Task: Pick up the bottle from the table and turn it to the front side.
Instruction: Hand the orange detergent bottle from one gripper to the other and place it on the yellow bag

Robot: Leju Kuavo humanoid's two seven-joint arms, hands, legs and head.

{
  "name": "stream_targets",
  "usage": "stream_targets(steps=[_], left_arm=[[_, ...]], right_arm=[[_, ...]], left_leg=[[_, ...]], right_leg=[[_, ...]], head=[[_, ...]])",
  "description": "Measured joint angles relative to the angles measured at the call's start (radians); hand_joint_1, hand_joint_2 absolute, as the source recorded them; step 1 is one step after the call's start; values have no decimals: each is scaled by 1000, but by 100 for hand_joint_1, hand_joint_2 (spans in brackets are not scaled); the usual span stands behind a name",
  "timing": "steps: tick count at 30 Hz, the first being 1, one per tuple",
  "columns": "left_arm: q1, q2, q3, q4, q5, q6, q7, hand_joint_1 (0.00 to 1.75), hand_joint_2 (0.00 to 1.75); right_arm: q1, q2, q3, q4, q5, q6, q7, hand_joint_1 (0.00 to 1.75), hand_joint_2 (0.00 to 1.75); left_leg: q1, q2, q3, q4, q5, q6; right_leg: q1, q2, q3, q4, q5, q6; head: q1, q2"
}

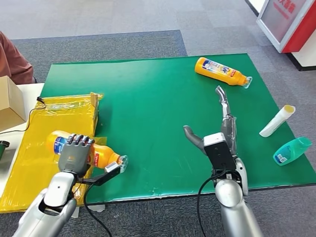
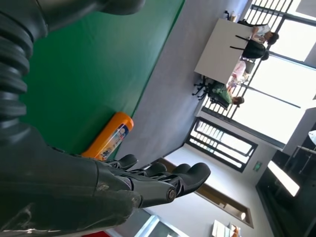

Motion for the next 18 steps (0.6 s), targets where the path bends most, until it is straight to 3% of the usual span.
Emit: stream_targets(steps=[11,12,15,16,18], left_arm=[[-31,-47,68,149,32,2,-26,175,175],[-38,-51,75,167,39,8,-28,165,175],[-61,-62,97,223,57,37,-31,34,175],[-68,-65,105,241,63,50,-31,0,175],[-77,-74,123,271,80,81,-27,0,175]], right_arm=[[-4,9,2,0,0,-1,-5,0,175],[-4,9,2,0,0,-1,-5,0,175],[-5,9,2,0,-3,-3,-5,0,175],[-5,9,2,0,-4,-4,-5,0,175],[-4,9,1,0,-6,-8,-5,0,175]], left_leg=[[0,0,0,0,0,0],[0,0,0,0,0,0],[0,0,0,0,0,0],[0,0,1,0,0,0],[0,0,1,0,0,0]], right_leg=[[0,0,1,0,0,0],[0,0,1,0,0,0],[0,0,1,0,0,0],[0,0,2,0,0,0],[0,0,2,0,0,0]], head=[[0,0],[0,0],[0,0],[0,0],[0,0]])
